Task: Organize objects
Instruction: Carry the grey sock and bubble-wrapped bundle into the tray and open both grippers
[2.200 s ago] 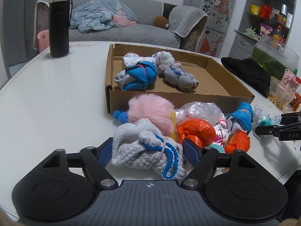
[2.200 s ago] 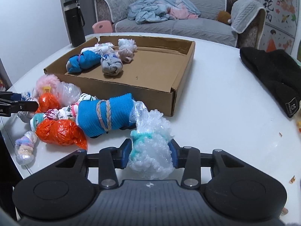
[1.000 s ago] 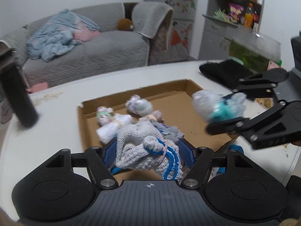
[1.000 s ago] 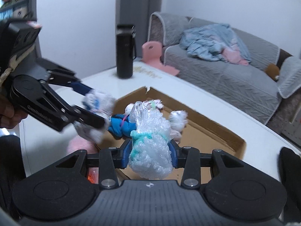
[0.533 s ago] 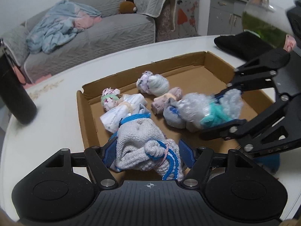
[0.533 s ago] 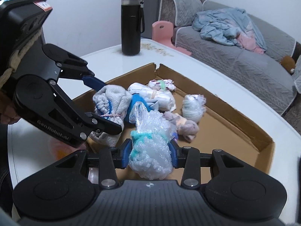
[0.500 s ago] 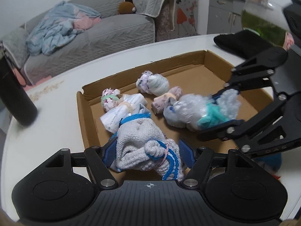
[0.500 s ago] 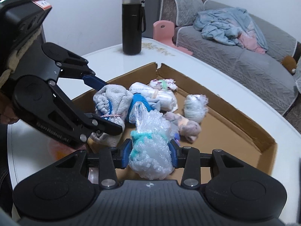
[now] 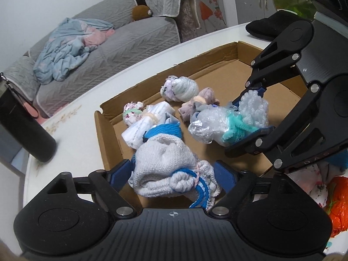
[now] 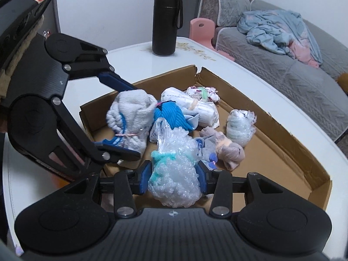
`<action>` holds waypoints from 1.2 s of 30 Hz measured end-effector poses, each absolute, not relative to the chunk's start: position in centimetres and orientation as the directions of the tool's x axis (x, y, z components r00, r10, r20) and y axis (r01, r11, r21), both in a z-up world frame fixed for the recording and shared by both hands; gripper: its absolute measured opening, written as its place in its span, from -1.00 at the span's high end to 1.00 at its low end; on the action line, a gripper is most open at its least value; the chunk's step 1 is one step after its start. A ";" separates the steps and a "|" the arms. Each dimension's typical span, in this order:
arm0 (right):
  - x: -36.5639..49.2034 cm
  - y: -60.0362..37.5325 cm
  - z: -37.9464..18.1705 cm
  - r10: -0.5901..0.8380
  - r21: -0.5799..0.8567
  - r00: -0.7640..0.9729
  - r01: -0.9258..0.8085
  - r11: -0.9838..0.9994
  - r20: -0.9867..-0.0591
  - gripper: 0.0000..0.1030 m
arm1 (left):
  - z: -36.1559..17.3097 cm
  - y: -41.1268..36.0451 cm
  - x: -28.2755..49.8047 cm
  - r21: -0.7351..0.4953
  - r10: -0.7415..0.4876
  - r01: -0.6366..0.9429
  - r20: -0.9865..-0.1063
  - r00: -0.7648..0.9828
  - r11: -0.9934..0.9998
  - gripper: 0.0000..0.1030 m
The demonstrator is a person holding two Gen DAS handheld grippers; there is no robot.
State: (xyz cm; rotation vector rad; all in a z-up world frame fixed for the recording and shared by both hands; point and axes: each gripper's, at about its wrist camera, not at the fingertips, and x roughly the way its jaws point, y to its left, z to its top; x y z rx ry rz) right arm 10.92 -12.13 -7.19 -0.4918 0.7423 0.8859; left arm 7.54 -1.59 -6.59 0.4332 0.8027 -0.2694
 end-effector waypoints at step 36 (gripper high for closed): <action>10.2 -12.4 -5.0 0.483 -0.115 0.462 -0.800 0.589 -0.744 -0.03 | -3.8 -0.7 5.9 0.185 -0.081 0.324 -0.746 0.661 0.928 -0.85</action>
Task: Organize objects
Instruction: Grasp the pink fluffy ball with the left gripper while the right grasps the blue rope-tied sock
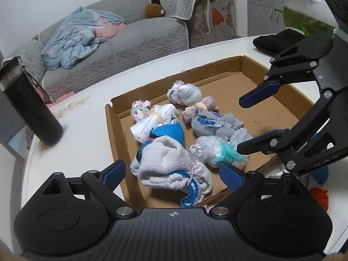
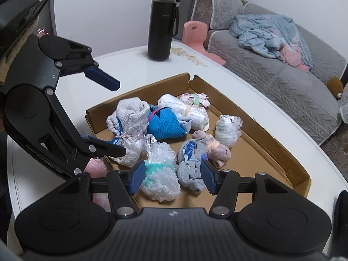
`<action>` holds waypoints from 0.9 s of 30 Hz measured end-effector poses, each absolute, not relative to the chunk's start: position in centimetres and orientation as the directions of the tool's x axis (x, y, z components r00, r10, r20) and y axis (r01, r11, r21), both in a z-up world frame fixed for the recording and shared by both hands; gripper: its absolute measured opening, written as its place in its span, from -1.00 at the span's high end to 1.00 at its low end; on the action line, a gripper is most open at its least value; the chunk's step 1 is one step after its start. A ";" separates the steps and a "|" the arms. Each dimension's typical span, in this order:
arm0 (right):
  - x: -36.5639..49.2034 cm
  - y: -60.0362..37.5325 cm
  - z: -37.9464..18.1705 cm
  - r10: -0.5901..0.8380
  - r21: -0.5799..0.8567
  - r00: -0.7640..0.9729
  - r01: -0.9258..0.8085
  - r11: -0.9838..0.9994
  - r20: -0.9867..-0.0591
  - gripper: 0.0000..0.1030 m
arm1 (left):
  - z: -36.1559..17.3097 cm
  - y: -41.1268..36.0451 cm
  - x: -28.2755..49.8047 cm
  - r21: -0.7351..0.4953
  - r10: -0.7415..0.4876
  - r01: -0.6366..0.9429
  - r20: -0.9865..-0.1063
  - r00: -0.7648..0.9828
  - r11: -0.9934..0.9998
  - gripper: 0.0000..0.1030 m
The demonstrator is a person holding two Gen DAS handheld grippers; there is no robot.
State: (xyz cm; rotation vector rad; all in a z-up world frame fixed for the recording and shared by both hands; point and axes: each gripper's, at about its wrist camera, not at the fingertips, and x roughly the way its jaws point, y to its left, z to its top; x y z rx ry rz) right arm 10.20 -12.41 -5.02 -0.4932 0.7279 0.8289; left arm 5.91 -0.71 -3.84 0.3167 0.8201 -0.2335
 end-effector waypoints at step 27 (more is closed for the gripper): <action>2.7 -22.6 -9.7 0.470 0.153 0.581 -0.510 0.847 -0.665 -0.56 | -8.0 1.1 -2.0 -0.158 -0.191 0.111 -0.720 0.667 0.981 -0.99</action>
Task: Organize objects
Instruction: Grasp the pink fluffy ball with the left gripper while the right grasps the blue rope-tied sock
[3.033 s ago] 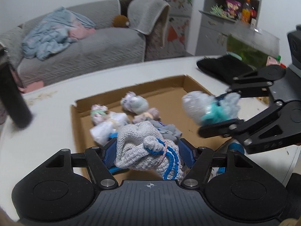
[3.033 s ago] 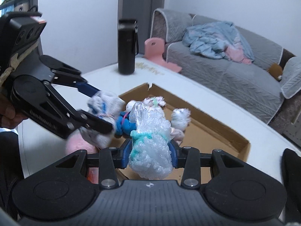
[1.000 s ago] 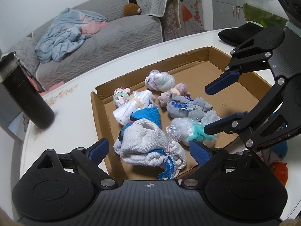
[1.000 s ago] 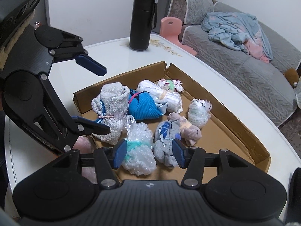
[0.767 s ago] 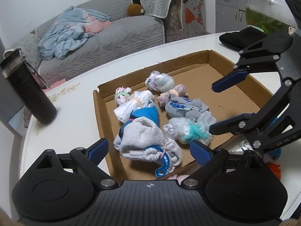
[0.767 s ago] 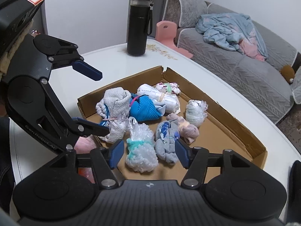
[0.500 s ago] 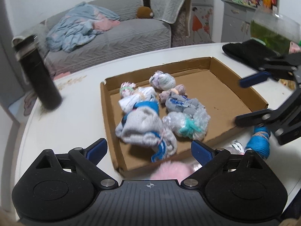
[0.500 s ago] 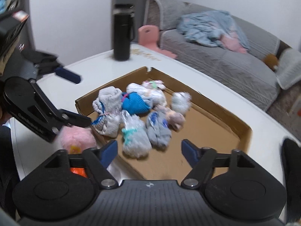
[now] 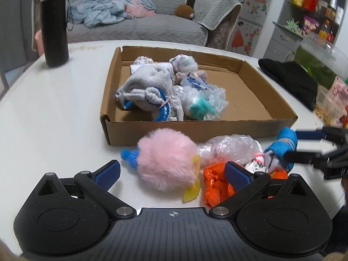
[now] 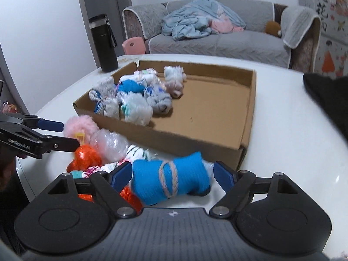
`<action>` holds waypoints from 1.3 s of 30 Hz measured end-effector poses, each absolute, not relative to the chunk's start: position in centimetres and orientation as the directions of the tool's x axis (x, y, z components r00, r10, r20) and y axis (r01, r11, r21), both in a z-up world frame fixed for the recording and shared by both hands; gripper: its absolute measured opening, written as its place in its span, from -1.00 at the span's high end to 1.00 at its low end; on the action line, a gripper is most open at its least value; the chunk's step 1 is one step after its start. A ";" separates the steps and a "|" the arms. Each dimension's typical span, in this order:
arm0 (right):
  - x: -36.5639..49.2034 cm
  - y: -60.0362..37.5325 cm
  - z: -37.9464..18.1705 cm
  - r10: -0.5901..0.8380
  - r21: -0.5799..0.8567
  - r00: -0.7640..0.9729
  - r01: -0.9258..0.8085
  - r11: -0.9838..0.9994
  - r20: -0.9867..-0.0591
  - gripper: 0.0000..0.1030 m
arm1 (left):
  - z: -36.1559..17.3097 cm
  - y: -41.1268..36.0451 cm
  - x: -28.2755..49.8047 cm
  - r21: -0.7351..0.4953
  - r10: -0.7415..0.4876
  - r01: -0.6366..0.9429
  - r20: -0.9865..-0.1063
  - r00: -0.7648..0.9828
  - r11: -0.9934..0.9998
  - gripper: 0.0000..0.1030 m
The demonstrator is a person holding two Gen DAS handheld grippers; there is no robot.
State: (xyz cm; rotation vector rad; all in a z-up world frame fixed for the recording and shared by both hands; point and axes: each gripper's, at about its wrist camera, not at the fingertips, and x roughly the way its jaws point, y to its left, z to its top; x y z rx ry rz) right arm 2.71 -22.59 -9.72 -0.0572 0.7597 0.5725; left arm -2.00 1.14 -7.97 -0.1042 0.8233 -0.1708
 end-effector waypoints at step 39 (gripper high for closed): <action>0.0 -24.4 -11.4 0.289 0.093 0.653 -0.319 0.943 -0.700 -0.66 | -9.2 2.9 0.2 -0.115 -0.071 -0.020 -0.735 0.675 0.993 -0.05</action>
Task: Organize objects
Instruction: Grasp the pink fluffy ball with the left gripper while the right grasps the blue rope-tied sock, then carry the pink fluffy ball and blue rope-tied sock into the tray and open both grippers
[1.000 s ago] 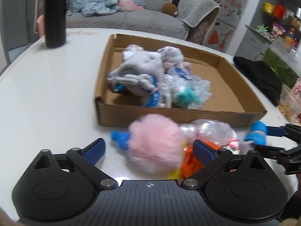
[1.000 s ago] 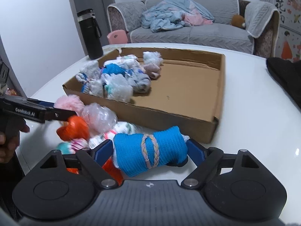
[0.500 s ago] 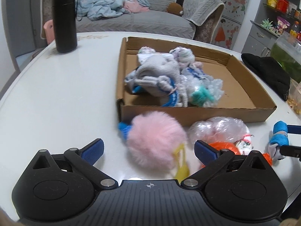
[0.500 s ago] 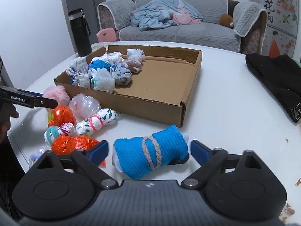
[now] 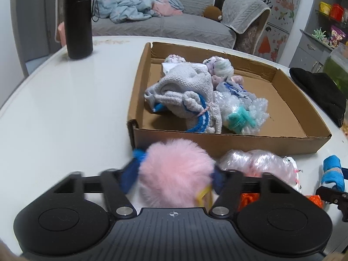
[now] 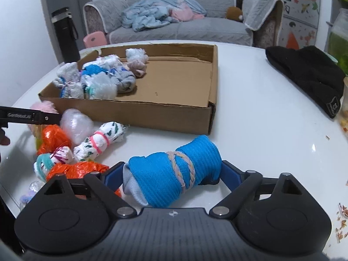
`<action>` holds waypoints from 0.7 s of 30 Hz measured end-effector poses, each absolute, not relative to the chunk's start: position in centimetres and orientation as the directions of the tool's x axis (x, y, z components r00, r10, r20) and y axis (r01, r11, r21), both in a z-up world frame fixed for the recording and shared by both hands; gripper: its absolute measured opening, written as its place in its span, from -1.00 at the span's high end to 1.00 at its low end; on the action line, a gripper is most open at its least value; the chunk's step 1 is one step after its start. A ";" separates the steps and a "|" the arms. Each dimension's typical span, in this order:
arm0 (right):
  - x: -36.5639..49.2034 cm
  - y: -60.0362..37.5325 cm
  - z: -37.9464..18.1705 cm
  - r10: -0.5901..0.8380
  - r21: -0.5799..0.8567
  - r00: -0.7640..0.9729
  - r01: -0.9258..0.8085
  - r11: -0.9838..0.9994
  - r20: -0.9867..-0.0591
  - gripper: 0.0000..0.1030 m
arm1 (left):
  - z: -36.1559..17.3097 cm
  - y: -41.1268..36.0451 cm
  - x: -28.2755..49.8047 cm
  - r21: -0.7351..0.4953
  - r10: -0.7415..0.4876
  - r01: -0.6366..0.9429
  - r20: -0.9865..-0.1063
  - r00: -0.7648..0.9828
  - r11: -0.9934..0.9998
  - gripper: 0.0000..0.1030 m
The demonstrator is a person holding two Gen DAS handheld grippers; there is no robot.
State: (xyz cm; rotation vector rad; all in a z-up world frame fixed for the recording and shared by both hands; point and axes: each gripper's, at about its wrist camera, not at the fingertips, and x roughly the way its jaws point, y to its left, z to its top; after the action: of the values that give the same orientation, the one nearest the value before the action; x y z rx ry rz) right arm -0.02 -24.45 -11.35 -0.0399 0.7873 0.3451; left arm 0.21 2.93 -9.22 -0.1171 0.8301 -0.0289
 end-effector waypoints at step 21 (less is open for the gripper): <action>-1.1 -26.5 -10.2 0.335 0.098 0.667 -0.367 0.925 -0.666 -0.18 | -6.4 3.8 -3.1 -0.054 -0.099 0.084 -0.676 0.731 0.995 0.14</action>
State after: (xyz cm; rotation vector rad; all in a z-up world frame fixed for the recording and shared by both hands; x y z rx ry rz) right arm -1.10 -26.45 -10.22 -0.0456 0.7416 0.3959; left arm -3.08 3.84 -6.44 -0.0207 0.7447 -0.1003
